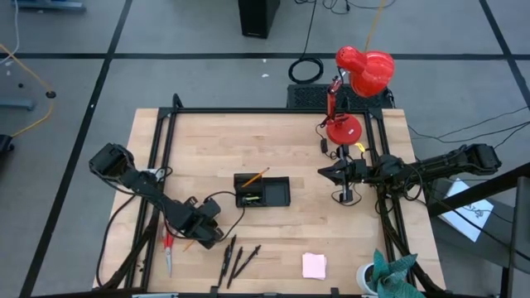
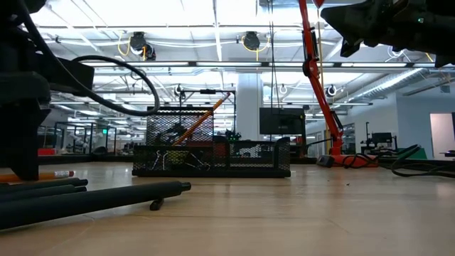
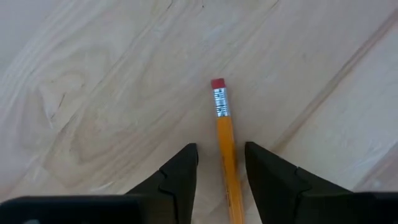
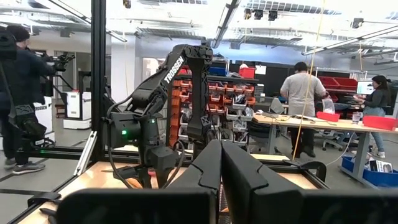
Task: Pick and place office supplies into organizer
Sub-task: Put the pencil into the mesh desk organizer
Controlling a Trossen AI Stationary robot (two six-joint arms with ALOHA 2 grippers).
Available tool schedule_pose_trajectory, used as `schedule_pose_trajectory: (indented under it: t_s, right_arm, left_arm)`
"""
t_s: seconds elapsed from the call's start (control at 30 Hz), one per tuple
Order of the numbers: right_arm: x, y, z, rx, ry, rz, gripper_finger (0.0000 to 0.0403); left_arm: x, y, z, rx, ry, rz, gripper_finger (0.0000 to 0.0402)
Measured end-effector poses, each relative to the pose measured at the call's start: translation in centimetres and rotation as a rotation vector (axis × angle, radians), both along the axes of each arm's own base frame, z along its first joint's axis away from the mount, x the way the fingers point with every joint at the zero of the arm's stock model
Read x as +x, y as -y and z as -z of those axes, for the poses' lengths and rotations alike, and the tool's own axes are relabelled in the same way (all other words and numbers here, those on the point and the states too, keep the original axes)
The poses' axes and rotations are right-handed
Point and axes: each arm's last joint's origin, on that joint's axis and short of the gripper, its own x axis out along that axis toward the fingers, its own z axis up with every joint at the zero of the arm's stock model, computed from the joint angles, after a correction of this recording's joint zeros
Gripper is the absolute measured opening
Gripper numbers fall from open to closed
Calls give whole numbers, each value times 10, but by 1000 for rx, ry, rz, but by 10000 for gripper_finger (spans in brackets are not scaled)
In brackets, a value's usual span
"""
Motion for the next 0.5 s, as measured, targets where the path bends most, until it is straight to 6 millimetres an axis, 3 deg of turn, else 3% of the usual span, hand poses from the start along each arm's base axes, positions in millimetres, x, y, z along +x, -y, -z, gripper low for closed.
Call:
schedule_pose_trajectory:
  t_s: [0.37,0.5]
  right_arm:
    - [0,0,0,4,-1,-1,4]
    - [0,0,1,3,-5,-1,4]
  left_arm:
    - [2,0,1,23,42,19,14]
    - [2,3,2,52,84,30,18]
